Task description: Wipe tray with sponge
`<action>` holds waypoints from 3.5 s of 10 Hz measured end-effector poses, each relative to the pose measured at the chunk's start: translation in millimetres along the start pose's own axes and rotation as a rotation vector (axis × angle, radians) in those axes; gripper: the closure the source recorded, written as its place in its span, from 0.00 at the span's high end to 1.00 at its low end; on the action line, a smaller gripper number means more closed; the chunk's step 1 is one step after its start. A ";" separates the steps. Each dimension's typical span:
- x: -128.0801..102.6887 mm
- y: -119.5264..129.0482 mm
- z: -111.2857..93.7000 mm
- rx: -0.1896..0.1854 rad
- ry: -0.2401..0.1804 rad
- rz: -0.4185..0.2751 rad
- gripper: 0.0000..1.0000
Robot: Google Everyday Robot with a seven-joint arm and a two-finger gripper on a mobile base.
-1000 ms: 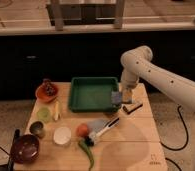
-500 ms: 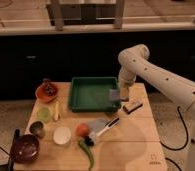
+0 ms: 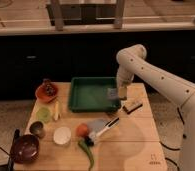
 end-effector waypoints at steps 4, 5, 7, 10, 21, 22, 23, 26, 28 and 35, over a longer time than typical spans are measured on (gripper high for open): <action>-14.0 -11.9 13.4 -0.004 -0.011 -0.018 0.00; -18.1 -15.3 14.9 -0.002 -0.012 -0.026 0.00; -29.9 -20.2 20.8 -0.005 -0.016 -0.046 0.00; -33.0 -24.0 31.2 -0.014 -0.017 -0.065 0.00; -56.5 -21.6 59.2 -0.038 -0.021 -0.162 0.00; -61.9 -20.7 61.3 -0.040 -0.023 -0.172 0.00; -68.0 -19.1 63.8 -0.044 -0.027 -0.185 0.00; -72.5 -16.7 68.2 -0.046 -0.025 -0.208 0.00; -75.5 -15.1 70.5 -0.046 -0.027 -0.213 0.00; -82.6 -17.5 80.6 -0.048 -0.041 -0.231 0.00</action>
